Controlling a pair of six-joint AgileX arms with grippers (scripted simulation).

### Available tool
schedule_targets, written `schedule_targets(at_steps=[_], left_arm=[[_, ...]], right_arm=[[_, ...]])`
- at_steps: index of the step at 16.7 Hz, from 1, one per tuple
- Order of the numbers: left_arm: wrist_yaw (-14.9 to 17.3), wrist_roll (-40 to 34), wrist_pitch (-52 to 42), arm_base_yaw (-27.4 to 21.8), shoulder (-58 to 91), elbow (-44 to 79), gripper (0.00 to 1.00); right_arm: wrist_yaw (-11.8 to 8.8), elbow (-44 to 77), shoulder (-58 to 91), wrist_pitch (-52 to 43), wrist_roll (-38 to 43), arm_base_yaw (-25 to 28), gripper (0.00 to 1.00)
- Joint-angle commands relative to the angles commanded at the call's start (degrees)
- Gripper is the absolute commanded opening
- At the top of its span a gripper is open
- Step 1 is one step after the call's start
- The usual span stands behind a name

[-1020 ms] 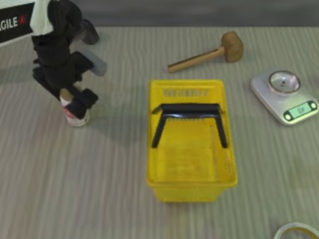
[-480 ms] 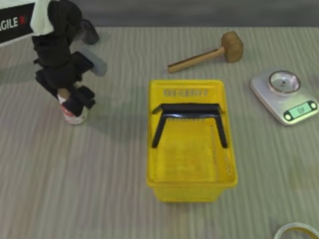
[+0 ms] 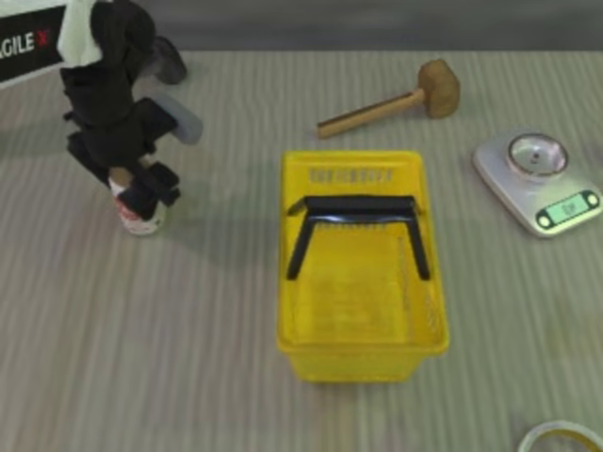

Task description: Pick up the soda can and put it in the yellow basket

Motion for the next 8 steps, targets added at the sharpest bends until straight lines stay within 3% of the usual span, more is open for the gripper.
schedule_targets(at_steps=[4,8], left_arm=[[2.9,-1.0,3.7,-0.5,-0.4,-1.1,0.0],[12.5,-5.1,17.0,-1.7,-1.5,-5.0,0.0]], right_arm=[[0.0,0.0,0.0,0.0,0.0,0.0,1.0],[0.0,0.0,0.0,0.0,0.0,0.0,1.0]])
